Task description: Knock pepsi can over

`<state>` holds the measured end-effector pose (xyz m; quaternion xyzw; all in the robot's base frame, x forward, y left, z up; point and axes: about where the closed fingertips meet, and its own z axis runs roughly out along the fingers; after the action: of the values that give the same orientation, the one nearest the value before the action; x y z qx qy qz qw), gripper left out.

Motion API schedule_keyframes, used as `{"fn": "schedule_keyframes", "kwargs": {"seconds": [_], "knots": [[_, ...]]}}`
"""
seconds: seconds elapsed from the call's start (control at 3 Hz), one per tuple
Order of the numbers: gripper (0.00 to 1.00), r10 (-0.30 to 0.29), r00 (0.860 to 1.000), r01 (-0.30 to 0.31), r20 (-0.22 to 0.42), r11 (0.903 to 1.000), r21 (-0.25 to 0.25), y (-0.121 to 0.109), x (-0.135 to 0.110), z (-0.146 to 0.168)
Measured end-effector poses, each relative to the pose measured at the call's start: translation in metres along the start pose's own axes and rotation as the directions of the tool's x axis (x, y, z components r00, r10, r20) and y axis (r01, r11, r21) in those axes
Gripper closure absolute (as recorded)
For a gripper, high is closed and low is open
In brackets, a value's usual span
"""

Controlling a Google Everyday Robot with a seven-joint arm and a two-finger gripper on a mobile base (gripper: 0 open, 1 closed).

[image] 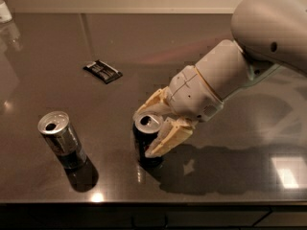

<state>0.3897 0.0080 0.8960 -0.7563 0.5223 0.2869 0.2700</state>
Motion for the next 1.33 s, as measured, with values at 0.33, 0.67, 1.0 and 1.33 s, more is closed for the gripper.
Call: {"fn": "schedule_keyframes", "kwargs": {"seconds": [0.33, 0.67, 1.0, 1.33], "knots": [[0.64, 0.004, 1.0, -0.004, 0.008, 1.0, -0.005, 0.001, -0.002, -0.004], [0.88, 0.005, 0.999, -0.004, -0.042, 0.9998, 0.018, -0.006, -0.002, -0.022], [1.0, 0.003, 0.991, 0.005, -0.132, 0.9985, 0.054, -0.024, 0.009, -0.048], [1.0, -0.051, 0.969, 0.075, -0.242, 0.9931, 0.091, -0.045, 0.025, -0.076]]}}
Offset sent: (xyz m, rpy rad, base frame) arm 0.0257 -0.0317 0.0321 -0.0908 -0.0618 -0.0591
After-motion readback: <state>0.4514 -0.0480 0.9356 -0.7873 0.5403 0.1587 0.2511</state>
